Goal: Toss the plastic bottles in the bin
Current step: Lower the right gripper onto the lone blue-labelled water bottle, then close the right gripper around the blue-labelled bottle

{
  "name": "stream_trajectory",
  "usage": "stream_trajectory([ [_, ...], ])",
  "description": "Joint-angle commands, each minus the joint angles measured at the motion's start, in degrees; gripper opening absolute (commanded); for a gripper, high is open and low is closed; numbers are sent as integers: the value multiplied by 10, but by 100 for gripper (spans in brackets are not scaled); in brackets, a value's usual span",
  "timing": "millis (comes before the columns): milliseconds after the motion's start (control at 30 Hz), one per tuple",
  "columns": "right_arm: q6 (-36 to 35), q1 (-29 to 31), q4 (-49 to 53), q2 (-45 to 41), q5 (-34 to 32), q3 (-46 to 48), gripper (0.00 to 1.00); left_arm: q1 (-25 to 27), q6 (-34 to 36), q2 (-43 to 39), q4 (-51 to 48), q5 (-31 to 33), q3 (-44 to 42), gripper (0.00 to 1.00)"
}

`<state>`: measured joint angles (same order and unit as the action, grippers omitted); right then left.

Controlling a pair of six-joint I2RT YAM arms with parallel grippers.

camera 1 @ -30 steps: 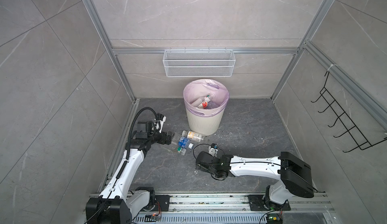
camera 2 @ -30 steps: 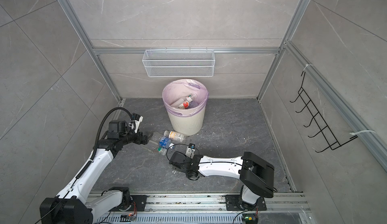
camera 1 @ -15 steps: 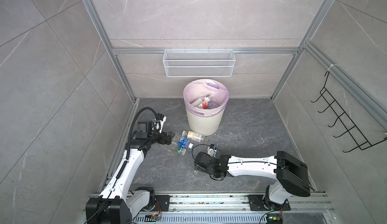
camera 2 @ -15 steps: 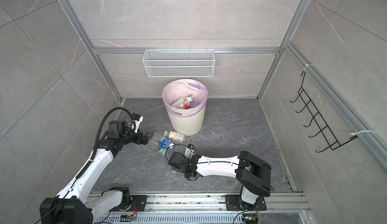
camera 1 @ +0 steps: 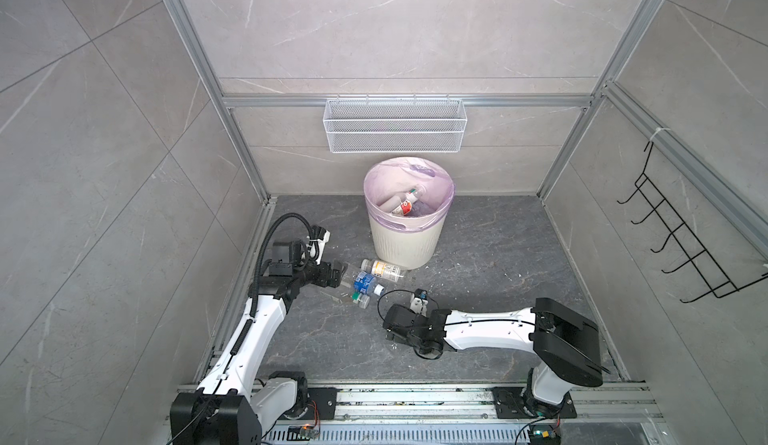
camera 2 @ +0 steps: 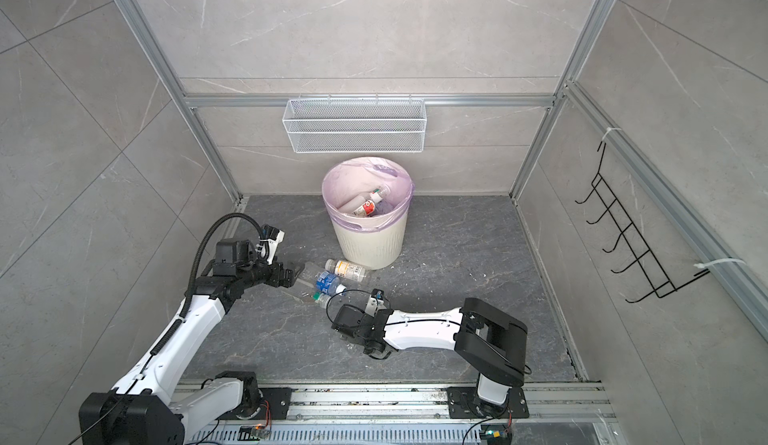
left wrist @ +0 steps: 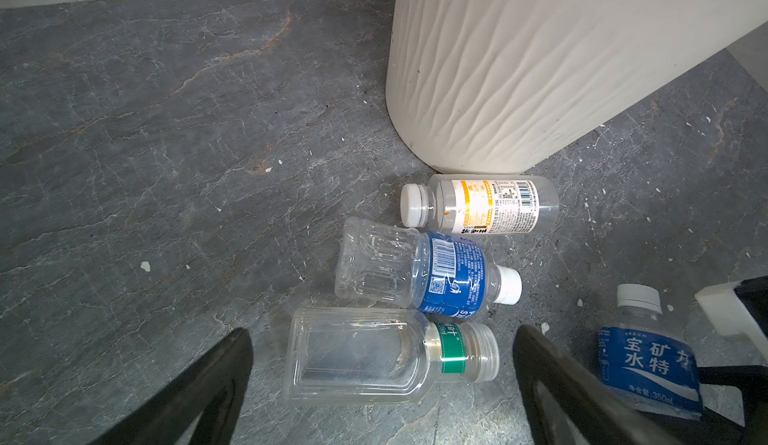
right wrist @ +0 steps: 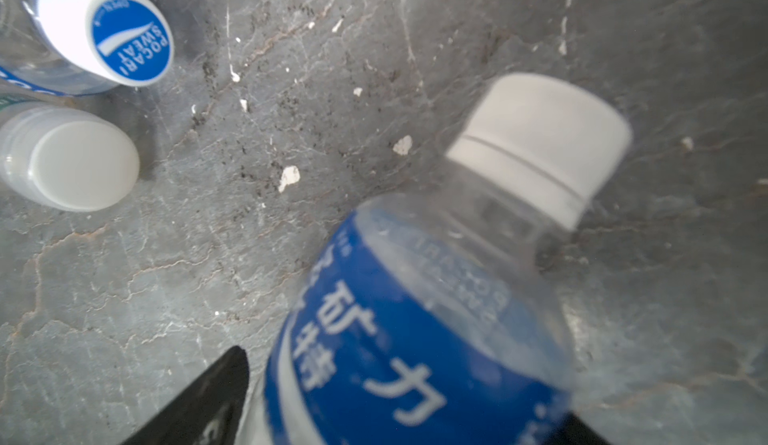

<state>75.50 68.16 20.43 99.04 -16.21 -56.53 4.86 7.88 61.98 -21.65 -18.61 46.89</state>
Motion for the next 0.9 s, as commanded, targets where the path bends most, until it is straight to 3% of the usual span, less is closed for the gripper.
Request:
stream_trajectory([
  [0, -21, -10, 15, 12, -1, -25, 83, -1, -8, 1, -2, -18, 5, 100],
  [300, -62, -26, 40, 32, 13, -43, 77, -1, -6, 4, -7, -22, 7, 100],
  [533, -84, -28, 66, 62, 16, -67, 83, -1, -6, 8, -9, -23, 7, 100],
  [867, -92, -28, 55, 47, 9, -48, 67, -1, -3, 14, -12, -28, 7, 100],
])
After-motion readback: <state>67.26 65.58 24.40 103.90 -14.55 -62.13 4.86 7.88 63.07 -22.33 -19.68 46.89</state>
